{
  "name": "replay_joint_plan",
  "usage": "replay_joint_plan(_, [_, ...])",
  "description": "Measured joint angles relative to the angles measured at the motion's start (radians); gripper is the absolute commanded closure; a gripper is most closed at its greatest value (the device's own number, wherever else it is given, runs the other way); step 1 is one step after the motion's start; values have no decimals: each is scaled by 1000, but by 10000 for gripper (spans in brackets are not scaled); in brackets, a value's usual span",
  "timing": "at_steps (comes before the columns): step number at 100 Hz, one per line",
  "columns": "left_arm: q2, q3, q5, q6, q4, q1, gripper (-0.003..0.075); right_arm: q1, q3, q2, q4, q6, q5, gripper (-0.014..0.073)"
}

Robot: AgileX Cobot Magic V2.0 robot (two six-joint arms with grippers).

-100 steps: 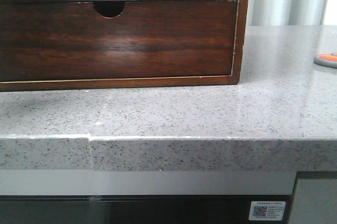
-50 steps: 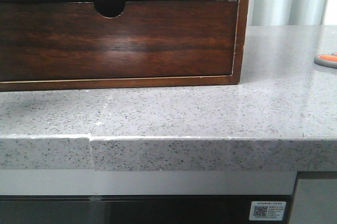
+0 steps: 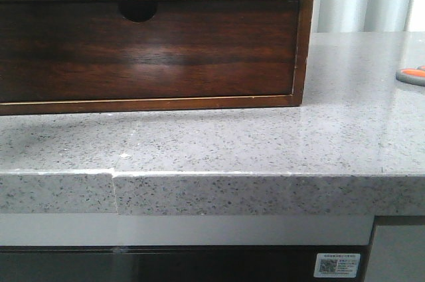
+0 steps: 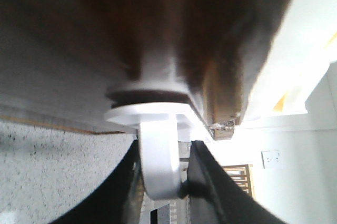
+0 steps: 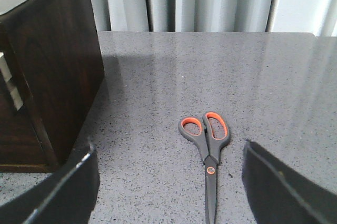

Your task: Put scissors in drawer with both arms

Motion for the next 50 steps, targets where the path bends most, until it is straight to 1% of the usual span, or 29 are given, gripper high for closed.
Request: replay_joint_plan(50, [-360,232,-3,-46,37,0,661,0,0,0,0,0,0,85])
